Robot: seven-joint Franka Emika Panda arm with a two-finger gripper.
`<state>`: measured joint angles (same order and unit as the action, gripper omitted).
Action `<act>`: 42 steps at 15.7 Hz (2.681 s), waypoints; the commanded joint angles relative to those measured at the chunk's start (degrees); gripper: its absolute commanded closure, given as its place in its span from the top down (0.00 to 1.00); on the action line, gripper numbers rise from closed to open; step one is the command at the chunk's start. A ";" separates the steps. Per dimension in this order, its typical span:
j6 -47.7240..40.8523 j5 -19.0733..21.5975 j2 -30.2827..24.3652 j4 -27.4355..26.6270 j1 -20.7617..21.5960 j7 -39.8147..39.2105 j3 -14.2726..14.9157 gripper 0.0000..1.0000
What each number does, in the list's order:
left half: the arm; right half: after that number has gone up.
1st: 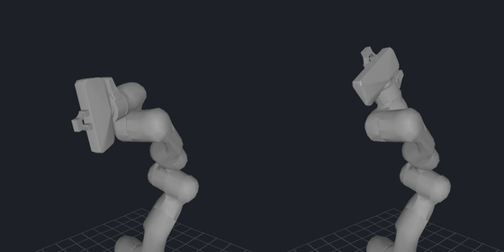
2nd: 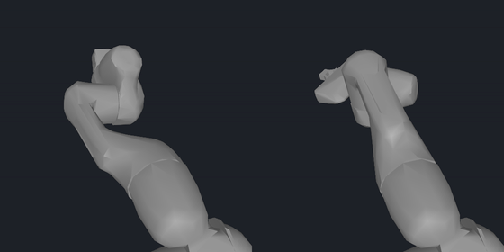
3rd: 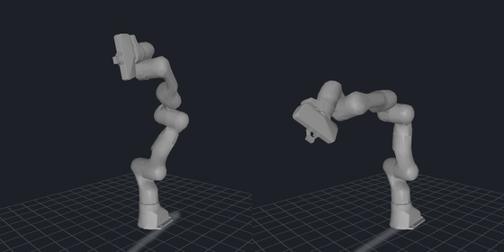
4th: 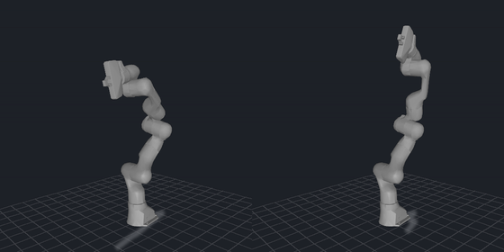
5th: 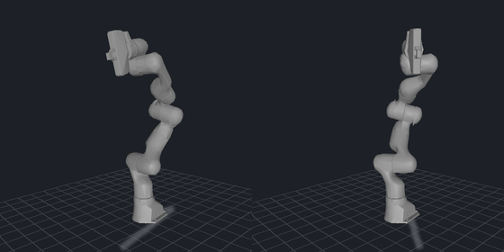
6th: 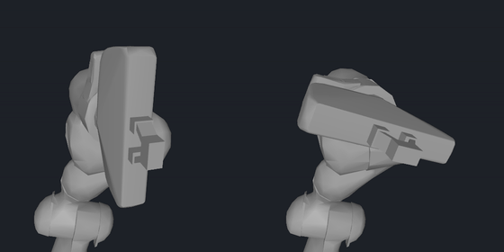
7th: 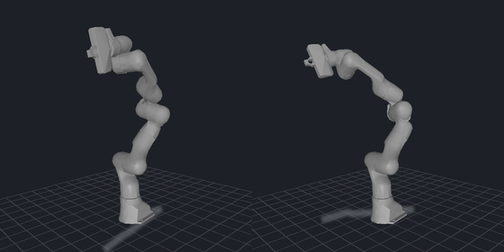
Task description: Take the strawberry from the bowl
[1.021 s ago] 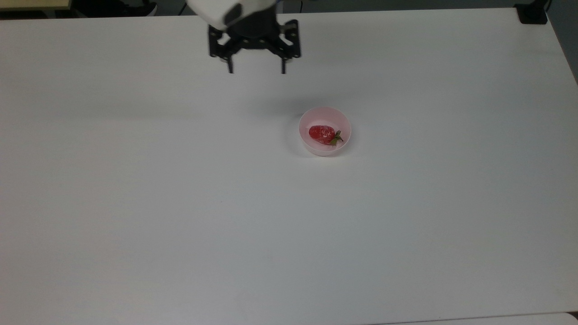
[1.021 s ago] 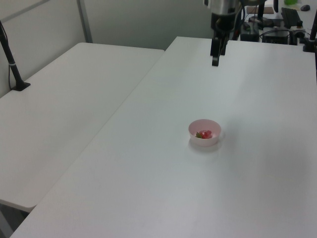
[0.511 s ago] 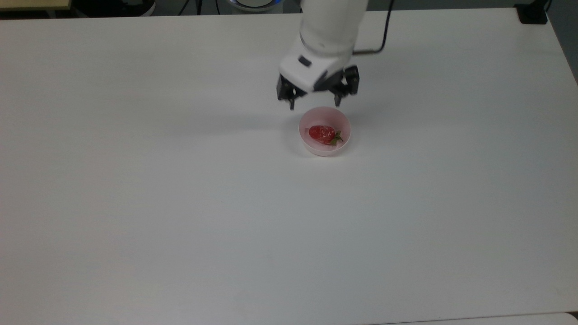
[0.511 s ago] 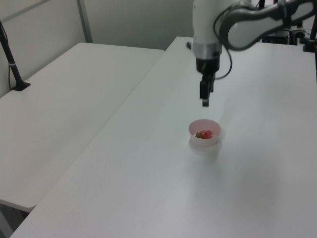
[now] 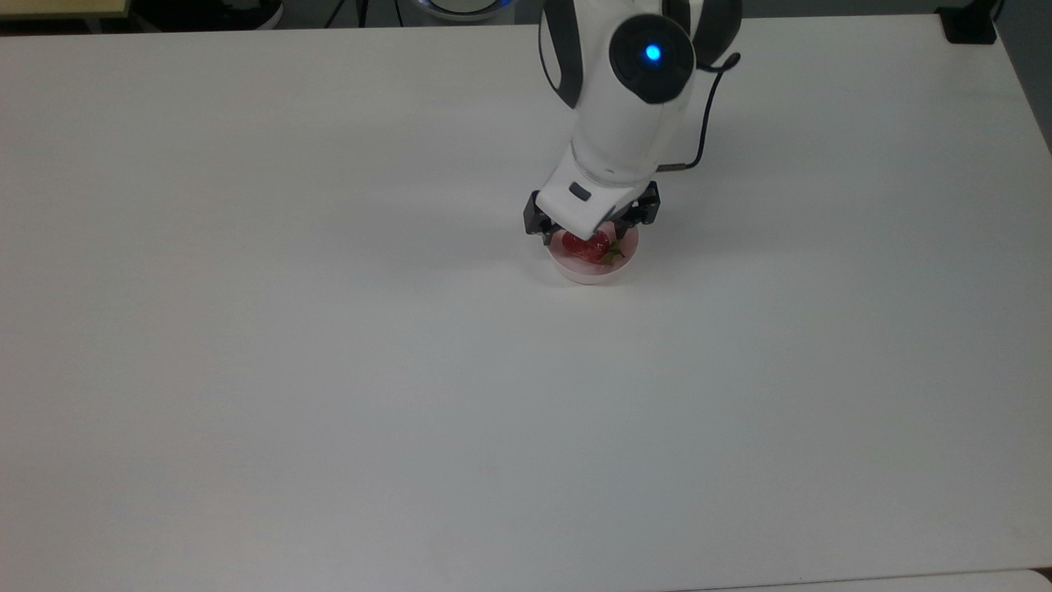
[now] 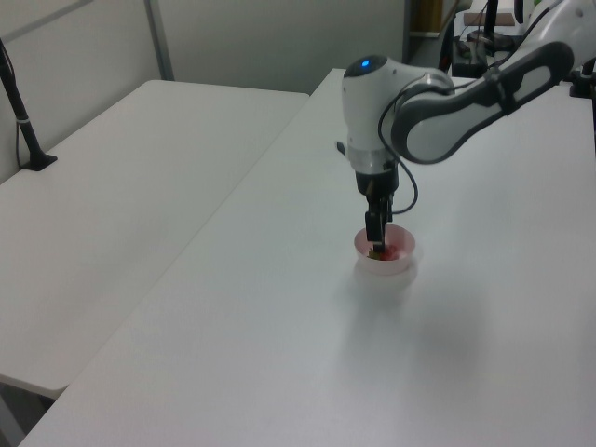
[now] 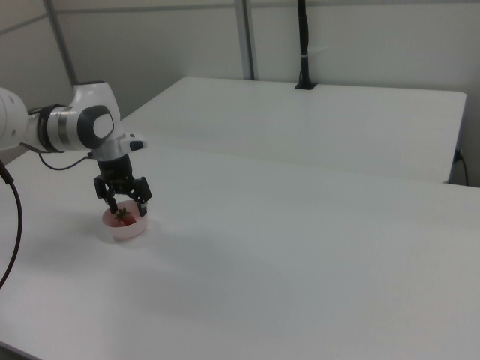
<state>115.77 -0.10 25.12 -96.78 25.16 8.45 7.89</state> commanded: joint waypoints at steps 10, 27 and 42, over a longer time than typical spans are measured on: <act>2.45 -3.59 2.22 -1.48 1.29 -0.79 0.02 0.68; -1.77 -2.71 -3.05 -0.78 -0.38 -1.50 0.20 0.37; -3.26 -3.06 -2.97 -1.04 -0.38 -3.35 0.20 1.00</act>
<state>114.81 -2.90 23.53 -96.94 24.60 6.26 7.93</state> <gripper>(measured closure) 0.026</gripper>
